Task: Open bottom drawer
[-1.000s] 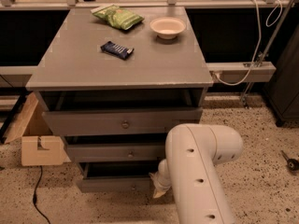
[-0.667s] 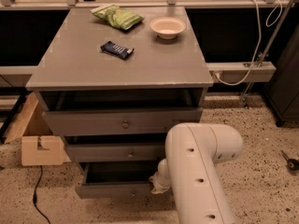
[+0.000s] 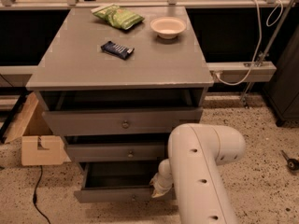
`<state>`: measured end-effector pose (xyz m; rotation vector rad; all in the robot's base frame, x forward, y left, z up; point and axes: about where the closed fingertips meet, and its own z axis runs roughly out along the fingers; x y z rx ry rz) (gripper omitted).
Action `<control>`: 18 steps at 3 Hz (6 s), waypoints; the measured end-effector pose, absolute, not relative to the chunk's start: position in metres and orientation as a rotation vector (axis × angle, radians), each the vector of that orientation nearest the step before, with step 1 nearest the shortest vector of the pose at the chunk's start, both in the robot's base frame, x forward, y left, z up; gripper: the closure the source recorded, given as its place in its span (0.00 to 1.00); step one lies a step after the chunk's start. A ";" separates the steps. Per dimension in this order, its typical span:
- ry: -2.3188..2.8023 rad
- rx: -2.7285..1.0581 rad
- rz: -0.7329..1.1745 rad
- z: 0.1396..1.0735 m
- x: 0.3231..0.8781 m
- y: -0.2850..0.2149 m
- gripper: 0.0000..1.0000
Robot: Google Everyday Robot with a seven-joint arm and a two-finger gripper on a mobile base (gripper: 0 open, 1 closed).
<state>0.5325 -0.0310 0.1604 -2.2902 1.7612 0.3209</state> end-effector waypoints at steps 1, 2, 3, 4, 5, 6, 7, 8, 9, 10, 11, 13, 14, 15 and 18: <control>1.761 -2.290 0.321 0.160 0.532 -0.031 0.01; 1.761 -2.290 0.321 0.160 0.532 -0.031 0.00; 1.764 -2.266 0.379 0.159 0.528 -0.028 0.00; 1.788 -2.161 0.517 0.159 0.513 -0.023 0.00; 1.844 -2.071 0.591 0.161 0.498 -0.021 0.16; 1.935 -2.010 0.630 0.156 0.480 -0.021 0.39; 1.951 -1.997 0.638 0.160 0.476 -0.021 0.62; 1.951 -1.997 0.638 0.162 0.476 -0.021 0.85; 1.981 -1.915 0.638 0.164 0.451 -0.028 1.00; 1.989 -1.885 0.638 0.164 0.443 -0.028 1.00; 1.999 -1.848 0.640 0.165 0.432 -0.028 1.00; 2.014 -1.788 0.653 0.164 0.413 -0.029 1.00; 2.014 -1.788 0.653 0.164 0.413 -0.029 0.82; 2.014 -1.788 0.653 0.164 0.413 -0.029 0.58; 1.922 -1.624 0.503 0.296 0.423 -0.107 0.00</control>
Offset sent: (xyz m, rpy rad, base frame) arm -0.0001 0.0000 -0.0001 0.0000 0.0001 0.0000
